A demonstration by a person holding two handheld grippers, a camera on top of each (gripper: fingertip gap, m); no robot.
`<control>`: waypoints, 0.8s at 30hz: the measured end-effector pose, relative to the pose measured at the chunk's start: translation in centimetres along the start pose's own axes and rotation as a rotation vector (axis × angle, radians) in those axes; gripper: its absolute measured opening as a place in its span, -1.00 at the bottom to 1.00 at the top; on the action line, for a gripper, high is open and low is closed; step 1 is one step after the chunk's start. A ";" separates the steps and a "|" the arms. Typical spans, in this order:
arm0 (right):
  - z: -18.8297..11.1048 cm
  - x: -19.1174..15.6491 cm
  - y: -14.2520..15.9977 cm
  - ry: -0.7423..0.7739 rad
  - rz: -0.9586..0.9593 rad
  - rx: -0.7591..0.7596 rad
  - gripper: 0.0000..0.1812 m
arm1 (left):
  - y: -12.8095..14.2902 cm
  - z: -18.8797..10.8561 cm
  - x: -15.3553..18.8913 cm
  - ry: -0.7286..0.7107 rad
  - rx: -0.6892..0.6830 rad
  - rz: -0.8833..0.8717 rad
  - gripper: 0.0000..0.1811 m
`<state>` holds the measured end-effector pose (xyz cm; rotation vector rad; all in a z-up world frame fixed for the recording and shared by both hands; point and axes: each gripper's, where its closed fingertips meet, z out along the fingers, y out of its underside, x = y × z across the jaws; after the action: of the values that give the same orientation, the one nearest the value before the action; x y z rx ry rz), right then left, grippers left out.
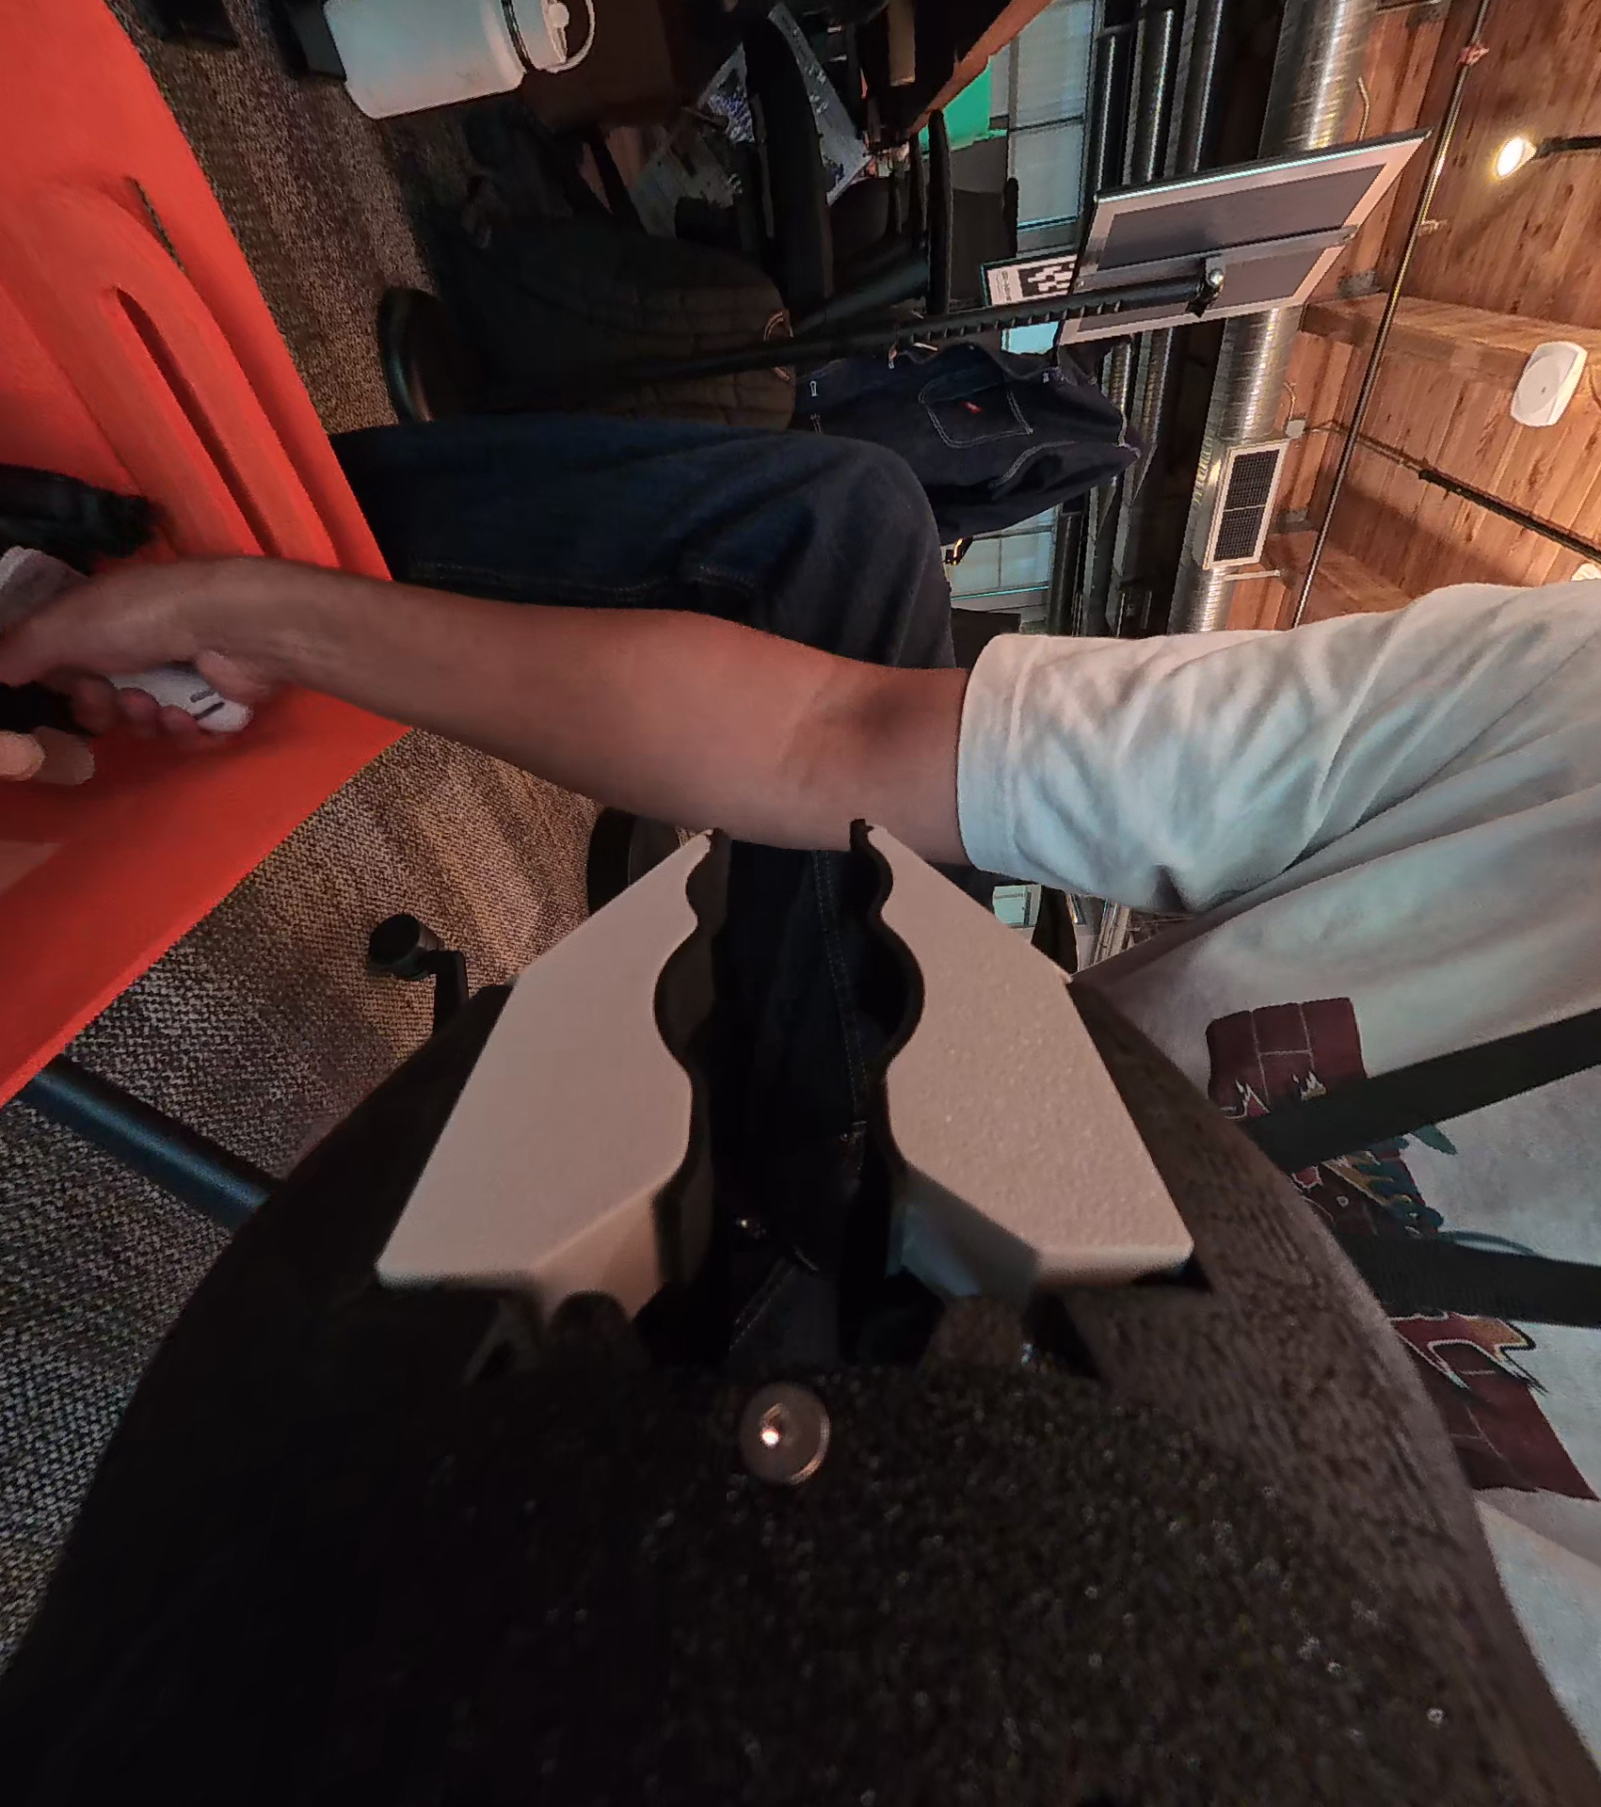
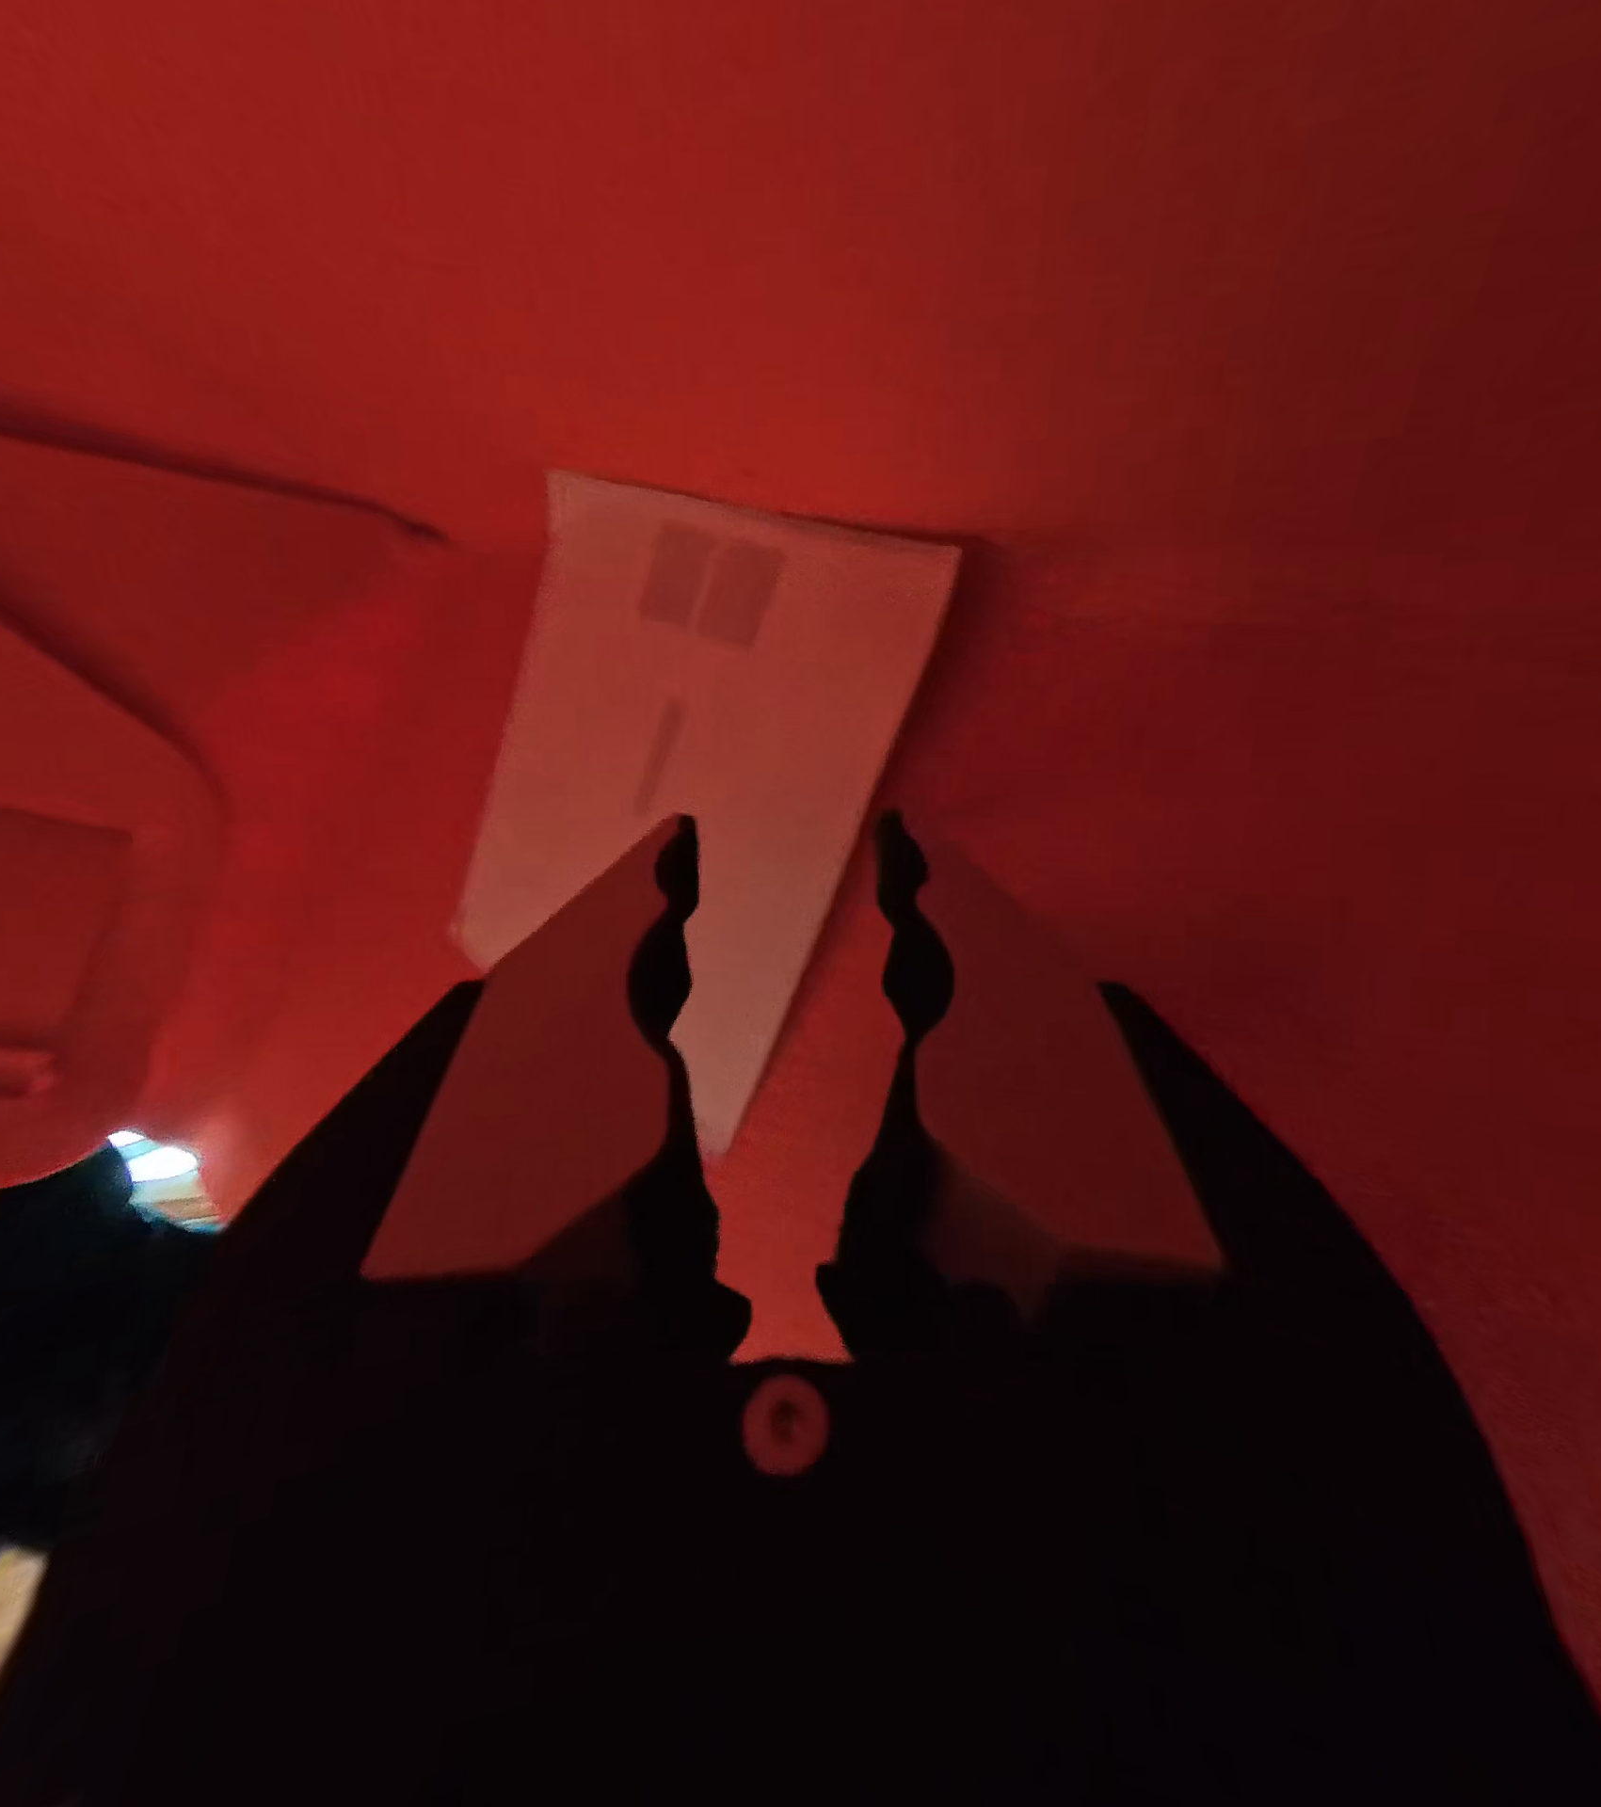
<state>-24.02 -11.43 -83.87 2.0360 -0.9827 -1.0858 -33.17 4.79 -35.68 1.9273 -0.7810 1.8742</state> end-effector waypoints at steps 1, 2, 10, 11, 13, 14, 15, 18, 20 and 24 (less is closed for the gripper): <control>0.3 -0.5 0.1 -0.046 0.015 -0.001 -0.66 | 0.0 0.0 0.0 0.000 0.003 -0.002 -0.73; 0.7 -0.9 0.2 -0.080 0.031 -0.006 -0.66 | -0.1 0.0 -0.1 0.000 0.005 -0.005 -0.73; 2.0 -2.4 -0.6 -0.063 -0.014 -0.017 -0.65 | -0.1 -0.1 -0.2 -0.002 0.012 -0.009 -0.73; 1.9 -2.8 -0.6 -0.062 -0.023 -0.017 -0.59 | -0.2 -0.1 -0.2 -0.002 0.012 -0.010 -0.73; 2.4 -3.6 -0.4 -0.082 -0.011 -0.053 -0.59 | -0.2 -0.1 -0.2 0.000 0.010 -0.010 -0.73; 2.6 -3.8 -0.4 -0.091 -0.005 -0.064 -0.63 | -0.2 -0.1 -0.2 0.001 0.009 -0.009 -0.73; 2.8 -4.1 -0.5 -0.107 0.004 -0.071 -0.70 | -0.2 -0.1 -0.2 -0.001 0.008 -0.009 -0.73; 2.9 -6.6 -0.5 -0.232 -0.007 -0.065 -0.99 | -0.2 -0.1 -0.2 0.004 0.009 -0.015 -0.73; 2.1 -8.8 -0.4 -0.334 -0.008 -0.041 -1.00 | -0.4 -0.3 -0.2 0.006 0.013 -0.015 -0.73; 0.2 -13.2 1.8 -0.334 -0.223 -0.005 -1.00 | -1.4 -1.2 -0.7 -0.018 0.061 -0.017 -0.73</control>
<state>-29.86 -1.42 -77.20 2.0357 -0.9224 -1.5841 -33.28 6.74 -36.12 1.9834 -0.7189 1.8944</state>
